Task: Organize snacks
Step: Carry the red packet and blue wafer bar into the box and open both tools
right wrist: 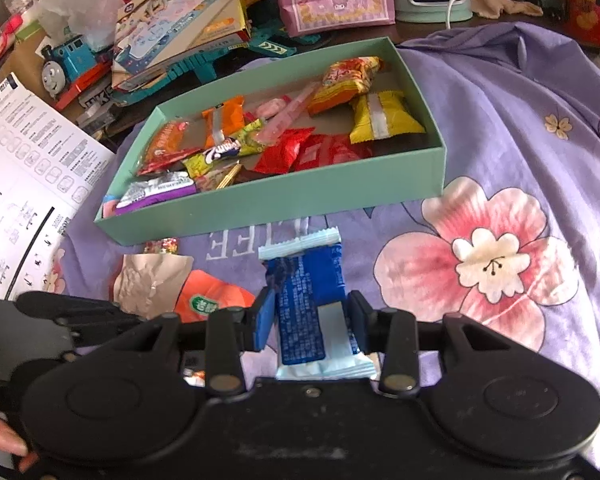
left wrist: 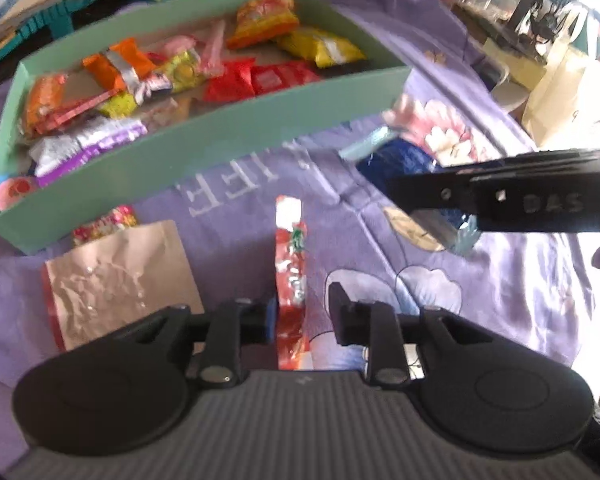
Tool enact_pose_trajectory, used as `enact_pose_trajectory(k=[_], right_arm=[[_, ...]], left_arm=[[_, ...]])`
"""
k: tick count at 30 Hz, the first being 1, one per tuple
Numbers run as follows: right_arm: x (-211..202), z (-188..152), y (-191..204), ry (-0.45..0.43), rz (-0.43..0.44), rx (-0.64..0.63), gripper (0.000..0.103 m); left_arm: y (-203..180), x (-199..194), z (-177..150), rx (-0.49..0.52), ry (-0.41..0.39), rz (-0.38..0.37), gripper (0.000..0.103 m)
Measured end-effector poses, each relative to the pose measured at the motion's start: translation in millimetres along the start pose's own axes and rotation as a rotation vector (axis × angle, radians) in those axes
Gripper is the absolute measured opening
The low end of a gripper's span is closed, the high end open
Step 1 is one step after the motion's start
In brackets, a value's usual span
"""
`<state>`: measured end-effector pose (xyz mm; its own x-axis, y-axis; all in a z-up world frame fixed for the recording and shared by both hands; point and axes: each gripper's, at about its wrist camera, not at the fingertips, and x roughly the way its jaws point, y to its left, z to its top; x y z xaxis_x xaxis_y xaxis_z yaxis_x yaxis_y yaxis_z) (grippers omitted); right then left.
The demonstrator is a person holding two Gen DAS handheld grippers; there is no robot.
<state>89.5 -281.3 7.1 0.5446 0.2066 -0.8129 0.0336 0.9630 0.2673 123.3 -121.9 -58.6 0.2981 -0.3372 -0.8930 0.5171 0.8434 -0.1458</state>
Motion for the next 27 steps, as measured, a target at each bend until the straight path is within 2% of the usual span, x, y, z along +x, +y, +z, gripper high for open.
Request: enact_pose_trajectory(k=[1, 2, 4, 6, 11, 16, 20, 27], right_arm=[[0, -1, 0, 0.001, 0.003, 0.002, 0.039], [1, -1, -1, 0.003, 0.004, 0.003, 0.039], [0, -1, -2, 0.002, -0.001, 0.005, 0.039], [-5, 1, -5, -0.006, 0.000, 0.002, 0.039], [-19, 22, -4, -0.054, 0.005, -0.006, 0.039], [-17, 61, 7, -0.097, 0.009, -0.038, 0.039], [-2, 98, 15, -0.114, 0.006, -0.054, 0.039], [43, 150, 18, -0.117, -0.008, -0.051, 0.039]], left_arm=[[0, 6, 0, -0.006, 0.019, 0.002, 0.025], [-2, 12, 0, -0.005, 0.031, 0.015, 0.013], [-6, 9, 1, -0.006, 0.031, 0.042, 0.012], [-5, -3, 5, -0.023, 0.013, 0.024, 0.012], [10, -51, 31, -0.076, -0.098, 0.006, 0.012], [37, -76, 73, -0.108, -0.207, 0.056, 0.012], [62, -71, 115, -0.133, -0.232, 0.074, 0.012], [88, -38, 182, -0.142, -0.227, 0.105, 0.013]])
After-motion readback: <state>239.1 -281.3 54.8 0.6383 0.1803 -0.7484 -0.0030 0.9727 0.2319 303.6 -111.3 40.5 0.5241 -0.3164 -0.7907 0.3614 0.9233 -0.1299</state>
